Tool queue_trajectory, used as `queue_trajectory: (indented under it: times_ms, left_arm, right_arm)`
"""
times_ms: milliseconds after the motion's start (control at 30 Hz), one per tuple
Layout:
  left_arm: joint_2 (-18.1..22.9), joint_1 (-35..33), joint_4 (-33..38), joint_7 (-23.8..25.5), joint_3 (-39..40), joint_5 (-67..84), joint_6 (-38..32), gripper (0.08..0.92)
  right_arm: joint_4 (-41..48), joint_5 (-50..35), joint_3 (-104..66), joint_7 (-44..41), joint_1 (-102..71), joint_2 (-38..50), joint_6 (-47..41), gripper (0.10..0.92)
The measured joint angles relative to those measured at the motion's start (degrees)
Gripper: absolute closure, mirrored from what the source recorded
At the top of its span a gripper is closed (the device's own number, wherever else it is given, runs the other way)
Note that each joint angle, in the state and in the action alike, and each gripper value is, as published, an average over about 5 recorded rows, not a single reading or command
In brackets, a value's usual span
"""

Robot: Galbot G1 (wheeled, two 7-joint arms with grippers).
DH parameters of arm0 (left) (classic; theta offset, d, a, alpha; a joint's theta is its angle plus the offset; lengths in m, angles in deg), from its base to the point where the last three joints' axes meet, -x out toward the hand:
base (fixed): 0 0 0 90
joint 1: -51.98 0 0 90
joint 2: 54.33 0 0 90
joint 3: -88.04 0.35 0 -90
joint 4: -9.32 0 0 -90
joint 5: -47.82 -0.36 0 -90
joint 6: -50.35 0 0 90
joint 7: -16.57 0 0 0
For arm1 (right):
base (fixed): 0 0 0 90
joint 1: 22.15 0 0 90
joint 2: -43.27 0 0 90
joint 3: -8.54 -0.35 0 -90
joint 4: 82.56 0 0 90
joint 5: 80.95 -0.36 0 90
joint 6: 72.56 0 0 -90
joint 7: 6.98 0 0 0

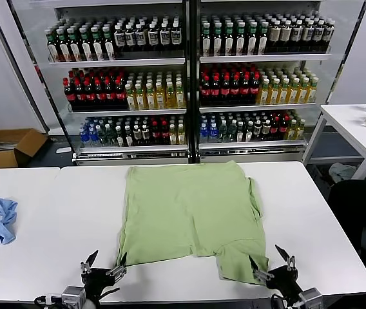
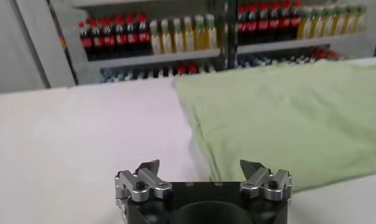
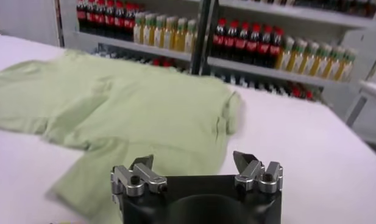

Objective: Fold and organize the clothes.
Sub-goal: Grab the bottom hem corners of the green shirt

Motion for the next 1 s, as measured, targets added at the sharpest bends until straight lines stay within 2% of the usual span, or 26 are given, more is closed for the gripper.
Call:
queue_trajectory:
  times_ms: [167,300,900,1000]
  left_arm:
    - [0.3,0.6,-0.9,-0.4,0.4,0.6,0.9,0.177]
    - [0.3,1.0,-1.7,-0.7,0.4,0.7,1.4,0.207]
    - [0.6,2.2,-4.0,0.5,0.7,1.4,0.9,0.718]
    - [0.6,2.5,-4.6,1.1,0.7,1.4,0.6,0.804]
  right_arm:
    - [0.2,-1.6,0.5,0.4,0.0,0.2,-0.3,0.227]
    - [0.3,-3.3,0.9,0.6,0.2,0.4,-0.8,0.328]
    - [1.6,-9.6,2.4,0.3,2.0,0.6,-2.2,0.838]
    - [1.5,-10.3,2.2,0.1,1.9,0.8,-2.5,0.900]
